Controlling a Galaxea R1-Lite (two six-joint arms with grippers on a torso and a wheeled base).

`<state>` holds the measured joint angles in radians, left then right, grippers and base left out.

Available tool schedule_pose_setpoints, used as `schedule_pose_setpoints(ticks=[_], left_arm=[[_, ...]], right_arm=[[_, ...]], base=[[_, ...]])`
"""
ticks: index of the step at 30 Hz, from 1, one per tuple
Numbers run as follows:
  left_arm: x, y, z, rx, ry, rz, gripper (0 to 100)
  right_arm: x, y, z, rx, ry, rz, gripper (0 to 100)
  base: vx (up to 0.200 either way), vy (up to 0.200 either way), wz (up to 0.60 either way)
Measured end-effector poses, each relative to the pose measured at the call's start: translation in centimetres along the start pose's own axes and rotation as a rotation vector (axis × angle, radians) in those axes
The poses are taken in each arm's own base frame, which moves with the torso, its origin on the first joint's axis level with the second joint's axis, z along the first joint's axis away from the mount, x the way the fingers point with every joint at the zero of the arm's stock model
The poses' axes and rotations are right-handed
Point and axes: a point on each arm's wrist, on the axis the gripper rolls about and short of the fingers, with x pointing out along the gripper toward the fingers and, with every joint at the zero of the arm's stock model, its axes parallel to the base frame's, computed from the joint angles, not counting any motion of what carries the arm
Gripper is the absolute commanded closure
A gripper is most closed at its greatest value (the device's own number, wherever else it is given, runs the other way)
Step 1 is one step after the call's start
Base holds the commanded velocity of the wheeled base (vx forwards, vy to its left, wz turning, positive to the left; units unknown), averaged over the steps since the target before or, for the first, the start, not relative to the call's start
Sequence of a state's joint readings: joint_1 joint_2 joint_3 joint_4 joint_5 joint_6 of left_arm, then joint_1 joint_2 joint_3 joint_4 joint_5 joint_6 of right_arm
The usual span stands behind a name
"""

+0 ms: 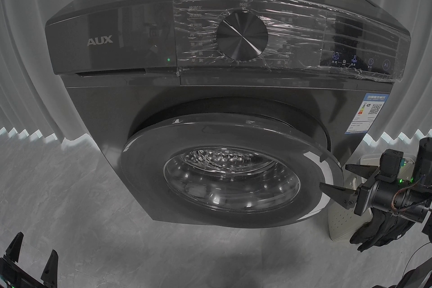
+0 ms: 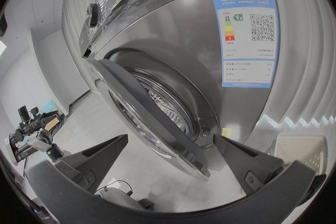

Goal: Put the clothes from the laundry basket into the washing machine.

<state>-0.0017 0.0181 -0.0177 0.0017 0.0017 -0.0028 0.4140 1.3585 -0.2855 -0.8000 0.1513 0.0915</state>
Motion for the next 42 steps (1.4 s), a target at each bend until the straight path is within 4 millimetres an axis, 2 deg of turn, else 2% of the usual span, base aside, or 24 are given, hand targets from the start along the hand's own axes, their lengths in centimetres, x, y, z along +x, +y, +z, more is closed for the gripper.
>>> schedule_pose_setpoints(ticks=[9, 12, 16, 22, 27, 34, 38, 42], left_arm=[[0.0, 0.0, 0.0, 0.000, 0.000, 0.000, 0], [0.0, 0.0, 0.0, 0.000, 0.000, 0.000, 0], [0.0, 0.0, 0.0, 0.000, 0.000, 0.000, 0], [0.0, 0.0, 0.0, 0.000, 0.000, 0.000, 0], [0.0, 0.0, 0.0, 0.000, 0.000, 0.000, 0], [0.0, 0.0, 0.0, 0.001, 0.000, -0.002, 0], [0.0, 0.0, 0.0, 0.001, 0.000, -0.002, 0], [0.0, 0.0, 0.0, 0.001, 0.000, -0.002, 0]], right_arm=[[2.0, 0.1, -0.3, 0.011, 0.049, 0.021, 0], [2.2, 0.3, -0.8, 0.010, 0.074, 0.035, 0], [1.4, 0.7, -1.2, 0.005, 0.083, 0.062, 0], [-1.2, 1.5, -1.1, -0.007, 0.051, 0.106, 0], [-3.5, 2.1, 0.5, 0.028, -0.041, 0.143, 0], [-5.1, 2.0, 4.7, 0.141, -0.189, 0.122, 0], [-4.6, 1.1, 5.2, 0.129, -0.193, 0.044, 0], [-2.6, 0.1, 4.6, 0.105, -0.133, -0.047, 0]], base=[[0.000, 0.000, 0.00], [0.000, 0.000, 0.00], [0.000, 0.000, 0.00], [0.000, 0.000, 0.00], [0.000, 0.000, 0.00], [0.000, 0.000, 0.00], [0.000, 0.000, 0.00], [0.000, 0.000, 0.00]])
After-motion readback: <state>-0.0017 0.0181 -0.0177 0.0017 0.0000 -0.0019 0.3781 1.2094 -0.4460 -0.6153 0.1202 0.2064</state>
